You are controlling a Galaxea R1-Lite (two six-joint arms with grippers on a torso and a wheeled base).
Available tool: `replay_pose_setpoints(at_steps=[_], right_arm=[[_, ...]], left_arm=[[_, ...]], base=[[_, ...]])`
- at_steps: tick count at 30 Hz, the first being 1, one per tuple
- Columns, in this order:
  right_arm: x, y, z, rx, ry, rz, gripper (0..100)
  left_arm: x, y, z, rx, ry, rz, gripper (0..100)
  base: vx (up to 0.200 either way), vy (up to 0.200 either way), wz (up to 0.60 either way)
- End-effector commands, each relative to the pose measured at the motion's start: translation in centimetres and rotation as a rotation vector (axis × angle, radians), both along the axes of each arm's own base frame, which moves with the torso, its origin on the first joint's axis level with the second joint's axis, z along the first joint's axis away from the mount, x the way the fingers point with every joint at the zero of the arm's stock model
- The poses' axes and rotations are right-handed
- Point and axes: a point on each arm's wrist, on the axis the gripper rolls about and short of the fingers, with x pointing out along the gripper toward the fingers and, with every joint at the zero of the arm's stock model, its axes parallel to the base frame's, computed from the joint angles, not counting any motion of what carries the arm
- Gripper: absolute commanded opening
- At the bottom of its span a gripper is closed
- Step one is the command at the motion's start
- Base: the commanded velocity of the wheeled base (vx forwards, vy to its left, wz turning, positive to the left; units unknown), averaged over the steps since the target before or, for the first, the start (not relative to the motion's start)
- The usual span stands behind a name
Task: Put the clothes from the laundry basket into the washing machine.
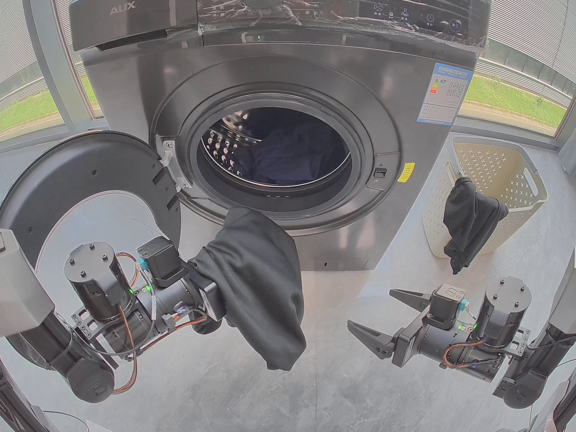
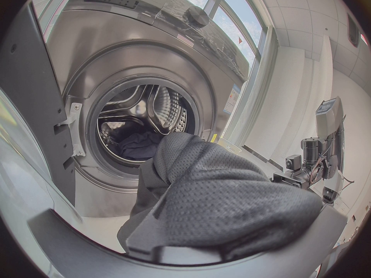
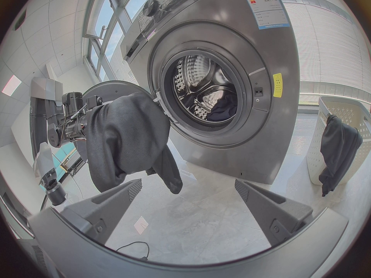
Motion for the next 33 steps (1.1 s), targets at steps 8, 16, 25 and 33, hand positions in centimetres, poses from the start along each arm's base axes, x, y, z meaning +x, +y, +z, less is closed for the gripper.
replay_pose_setpoints(at_steps=[8, 16, 25, 33], right_arm=[[-0.03, 0.1, -0.07, 0.0, 0.003, 0.004, 100], [-0.07, 0.12, -0.03, 0.001, 0.002, 0.006, 100], [-0.06, 0.18, -0.05, 0.001, 0.002, 0.007, 100], [-0.07, 0.17, -0.01, 0.001, 0.0, 0.007, 100]], left_arm=[[-0.04, -0.09, -0.19, 0.003, 0.007, -0.003, 0], [-0.09, -0.15, -0.33, 0.011, 0.008, -0.006, 0], [-0.6, -0.38, -0.74, 0.048, 0.005, -0.025, 0], [-0.69, -0.52, -0.74, 0.048, 0.004, -0.031, 0]], base=[[0.075, 0.0, 0.0], [0.175, 0.0, 0.0], [0.022, 0.0, 0.0], [0.125, 0.0, 0.0]])
